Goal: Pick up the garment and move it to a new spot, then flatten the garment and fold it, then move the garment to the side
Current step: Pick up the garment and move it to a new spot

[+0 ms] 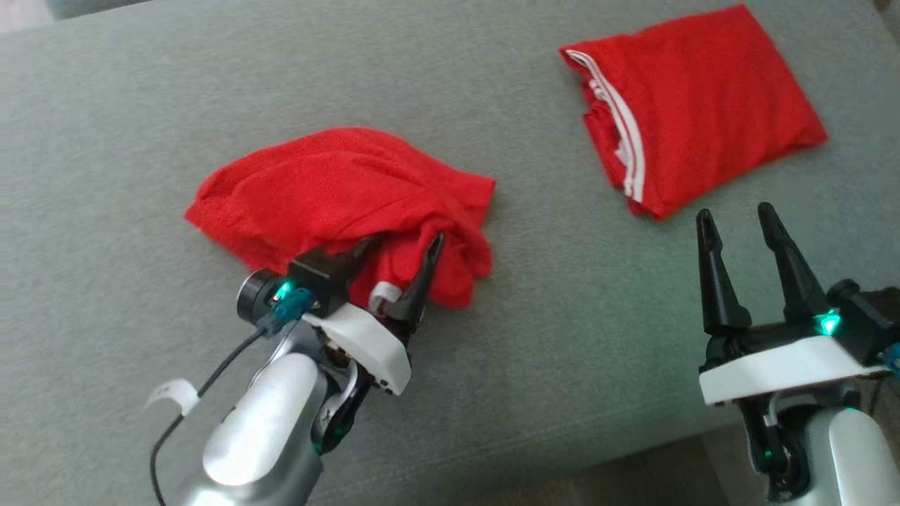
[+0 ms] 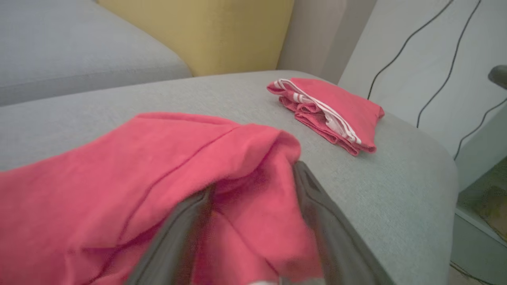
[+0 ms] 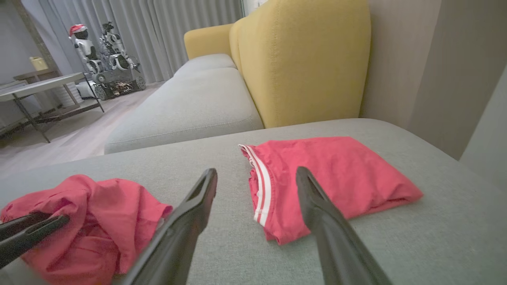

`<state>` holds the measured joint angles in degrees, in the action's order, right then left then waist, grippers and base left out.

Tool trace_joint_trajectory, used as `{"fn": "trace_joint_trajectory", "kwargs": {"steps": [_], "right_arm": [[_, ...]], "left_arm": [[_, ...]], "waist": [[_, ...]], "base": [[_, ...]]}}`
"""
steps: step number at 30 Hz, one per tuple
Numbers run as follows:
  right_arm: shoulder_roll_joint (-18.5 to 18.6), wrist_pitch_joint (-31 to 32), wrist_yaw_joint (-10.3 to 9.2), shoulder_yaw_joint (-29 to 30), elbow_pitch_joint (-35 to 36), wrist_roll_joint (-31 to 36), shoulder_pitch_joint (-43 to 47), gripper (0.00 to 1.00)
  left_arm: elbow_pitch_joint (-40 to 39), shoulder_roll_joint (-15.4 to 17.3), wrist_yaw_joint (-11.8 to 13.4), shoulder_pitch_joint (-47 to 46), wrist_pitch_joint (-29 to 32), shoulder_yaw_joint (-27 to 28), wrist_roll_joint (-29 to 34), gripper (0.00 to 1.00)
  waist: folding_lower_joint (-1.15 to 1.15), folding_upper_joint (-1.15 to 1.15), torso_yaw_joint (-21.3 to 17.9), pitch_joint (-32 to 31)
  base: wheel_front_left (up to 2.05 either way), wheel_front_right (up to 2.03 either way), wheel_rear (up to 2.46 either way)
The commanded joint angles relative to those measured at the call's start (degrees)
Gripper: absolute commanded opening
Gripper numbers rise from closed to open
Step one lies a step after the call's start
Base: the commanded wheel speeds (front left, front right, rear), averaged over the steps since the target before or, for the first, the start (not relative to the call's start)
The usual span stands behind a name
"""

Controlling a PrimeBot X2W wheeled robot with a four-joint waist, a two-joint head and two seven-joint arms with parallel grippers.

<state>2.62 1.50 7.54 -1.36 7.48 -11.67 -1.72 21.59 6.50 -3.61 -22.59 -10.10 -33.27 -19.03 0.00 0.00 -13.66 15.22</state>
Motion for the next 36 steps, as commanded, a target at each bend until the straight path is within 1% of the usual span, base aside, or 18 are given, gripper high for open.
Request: {"fn": "trace_joint_trajectory", "kwargs": {"steps": [1,4,6,13,16,18,22,28,36], "right_arm": [[0.26,-0.53,-0.05,-1.23,1.8,0.09,-1.74,1.0],[0.26,-0.34,-0.05,-1.09,1.75,0.55,-1.83,1.0],[0.26,-0.1,-0.05,-1.0,1.79,0.89,-1.87,1.0],[0.26,1.05,-0.05,-0.58,1.7,1.97,-1.85,1.0],[0.26,1.41,-0.05,-0.42,1.54,2.21,-1.67,1.0],[0.26,1.7,-0.05,-0.25,1.44,2.34,-1.46,1.0],[0.26,2.16,-0.05,-0.15,1.05,2.77,-0.9,1.0],[0.26,2.84,-0.05,-0.08,0.55,3.24,0.78,1.0],[0.26,3.73,-0.05,-0.41,0.14,3.59,3.1,1.0]], "left_arm": [[-2.24,-0.04,-0.23,-1.88,-1.27,1.55,0.33,1.0],[-4.07,0.27,0.15,-1.3,-2.72,2.66,-0.27,1.0],[-5.67,0.9,0.91,-0.88,-3.43,3.99,-0.54,1.0],[-9.5,4.62,4.94,1.54,-4.45,10.66,-1.61,1.0],[-10.11,6.25,6.15,3.18,-4.6,13.67,-2.72,1.0],[-10.41,7.33,6.36,4.4,-4.66,15.23,-3.53,1.0],[-10.9,9.65,6.04,7.44,-4.69,17.47,-5.18,1.0],[-13.25,12.06,6.93,12.72,-3.65,19.0,-6.35,1.0],[-18.49,13.4,8.91,18.54,-1.75,19.33,-6.73,1.0]], "waist": [[0.0,0.0,1.63,-0.81],[0.0,0.0,4.17,-1.68],[0.0,0.0,5.9,-2.34],[0.0,0.0,11.32,-4.91],[0.0,0.0,13.06,-6.13],[0.0,0.0,13.98,-6.76],[0.0,0.0,15.04,-8.3],[0.0,0.0,15.44,-10.65],[0.0,0.0,15.44,-13.37]], "base": [[0.0,0.0,0.0],[0.0,0.0,0.0],[0.0,0.0,0.0],[0.0,0.0,0.0],[0.0,0.0,0.0],[0.0,0.0,0.0],[0.0,0.0,0.0],[0.0,0.0,0.0],[0.0,0.0,0.0]]}}
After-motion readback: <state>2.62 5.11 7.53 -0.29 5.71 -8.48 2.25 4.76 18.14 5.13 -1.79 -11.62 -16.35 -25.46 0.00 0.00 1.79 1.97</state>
